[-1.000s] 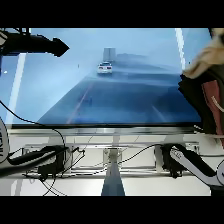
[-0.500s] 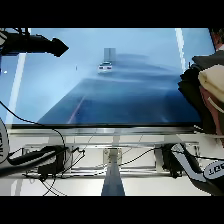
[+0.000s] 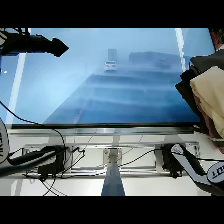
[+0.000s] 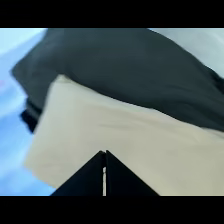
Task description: Fold the clothes and pants, and hang the long-sleeved shirts on hangers.
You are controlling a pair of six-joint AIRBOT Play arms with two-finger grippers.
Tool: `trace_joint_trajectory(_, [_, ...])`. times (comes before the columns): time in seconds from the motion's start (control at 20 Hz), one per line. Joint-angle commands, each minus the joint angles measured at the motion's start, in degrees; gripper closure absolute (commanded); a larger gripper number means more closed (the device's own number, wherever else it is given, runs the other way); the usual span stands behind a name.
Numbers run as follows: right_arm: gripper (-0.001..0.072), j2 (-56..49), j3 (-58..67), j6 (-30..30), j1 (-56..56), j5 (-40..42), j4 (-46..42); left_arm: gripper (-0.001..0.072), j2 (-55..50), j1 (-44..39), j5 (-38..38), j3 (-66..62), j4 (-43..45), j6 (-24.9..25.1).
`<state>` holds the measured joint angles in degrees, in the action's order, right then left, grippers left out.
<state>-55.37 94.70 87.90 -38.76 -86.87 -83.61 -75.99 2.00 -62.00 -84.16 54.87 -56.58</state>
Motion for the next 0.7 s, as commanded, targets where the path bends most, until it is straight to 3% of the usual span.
trace_joint_trajectory(0.0, [0.0695, -0.2, 0.0, -1.2, 12.4, 2.7, 2.3, 0.0017, 0.0, 0.0, 0.0, 0.0, 0.0, 0.0])
trace_joint_trajectory(0.25, [0.0694, -1.5, 0.0, -1.2, 31.0, 7.6, 2.2, 0.0016, 0.0, 0.0, 0.0, 0.0, 0.0, 0.0])
trace_joint_trajectory(0.45, [0.0694, -3.1, 0.0, -1.2, 39.5, 11.4, 2.4, 0.0016, 0.0, 0.0, 0.0, 0.0, 0.0, 0.0])
trace_joint_trajectory(0.65, [0.0695, -5.6, 0.0, -6.4, 48.6, 10.9, -0.8, 0.0017, 0.0, 0.0, 0.0, -0.1, 0.0, 0.0])
